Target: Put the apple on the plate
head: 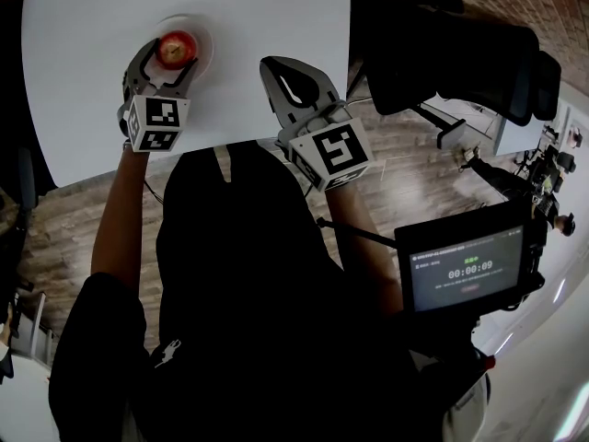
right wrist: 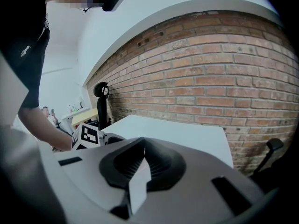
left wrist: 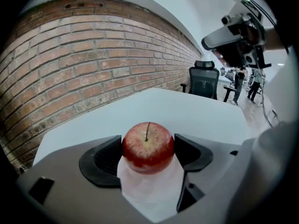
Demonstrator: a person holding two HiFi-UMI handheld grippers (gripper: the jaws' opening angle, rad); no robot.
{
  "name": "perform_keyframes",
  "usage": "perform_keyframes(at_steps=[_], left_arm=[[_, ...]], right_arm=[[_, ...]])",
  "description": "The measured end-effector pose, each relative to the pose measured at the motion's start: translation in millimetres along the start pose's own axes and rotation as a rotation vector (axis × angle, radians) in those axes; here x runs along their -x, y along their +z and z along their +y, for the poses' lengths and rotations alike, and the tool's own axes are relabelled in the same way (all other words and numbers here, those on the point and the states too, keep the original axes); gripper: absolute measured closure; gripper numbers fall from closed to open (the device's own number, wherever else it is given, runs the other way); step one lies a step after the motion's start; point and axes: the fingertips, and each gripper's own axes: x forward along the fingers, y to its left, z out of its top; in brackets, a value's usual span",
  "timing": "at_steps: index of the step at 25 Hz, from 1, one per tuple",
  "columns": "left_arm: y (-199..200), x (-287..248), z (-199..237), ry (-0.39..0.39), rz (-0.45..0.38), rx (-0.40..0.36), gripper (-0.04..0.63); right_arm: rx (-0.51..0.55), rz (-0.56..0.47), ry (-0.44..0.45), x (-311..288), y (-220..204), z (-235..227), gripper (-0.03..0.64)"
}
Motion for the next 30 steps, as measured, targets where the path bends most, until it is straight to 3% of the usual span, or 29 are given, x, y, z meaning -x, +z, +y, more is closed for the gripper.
perform_keyframes(at_steps=[10,17,30], left_arm=[[2.2,-1.2,-4.9,0.020,-0.007,-0.066,0.236],[3.0,-10.3,-4.5,-0.026,0.035,-0.052,0.236],[3.8,-15.9,-4.1,-0.052,0.025,-0.032,0.235]], right_arm=[[-0.004,-0.009,0.010,-1.2,2.6,3.0,0.612],[0.001,-0.012,0.003,0.1,2.0,-0.1,0.612],[-0.007,-0.037,-0.012,1.4,4.9,-4.6,0.612]])
